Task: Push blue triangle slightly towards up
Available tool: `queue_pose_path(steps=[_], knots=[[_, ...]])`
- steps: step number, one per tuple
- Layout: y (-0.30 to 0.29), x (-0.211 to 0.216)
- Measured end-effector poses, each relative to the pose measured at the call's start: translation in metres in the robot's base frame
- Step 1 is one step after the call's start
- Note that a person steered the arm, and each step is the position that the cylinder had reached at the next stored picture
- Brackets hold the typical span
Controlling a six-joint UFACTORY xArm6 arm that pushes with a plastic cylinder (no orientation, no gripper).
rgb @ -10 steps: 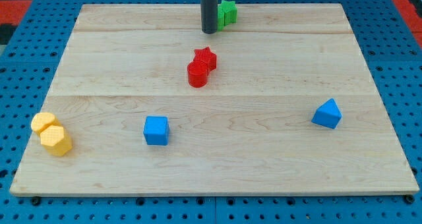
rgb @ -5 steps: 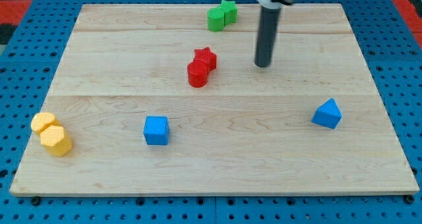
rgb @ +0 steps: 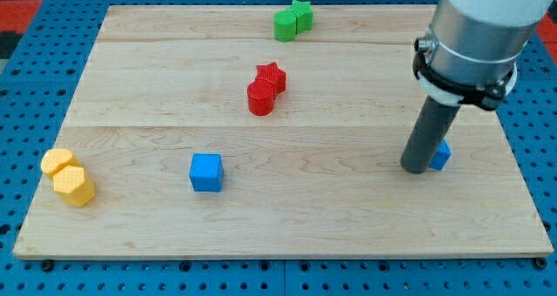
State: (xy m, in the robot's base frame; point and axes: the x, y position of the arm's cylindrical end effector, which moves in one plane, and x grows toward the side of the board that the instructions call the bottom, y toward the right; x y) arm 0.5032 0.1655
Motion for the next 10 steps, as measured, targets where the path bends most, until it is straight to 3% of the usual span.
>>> queue_pose_path(steps=[4, 7, 8, 10], knots=[[0.081, -0.001], [0.054, -0.069], [0.054, -0.06], [-0.01, 0.035]])
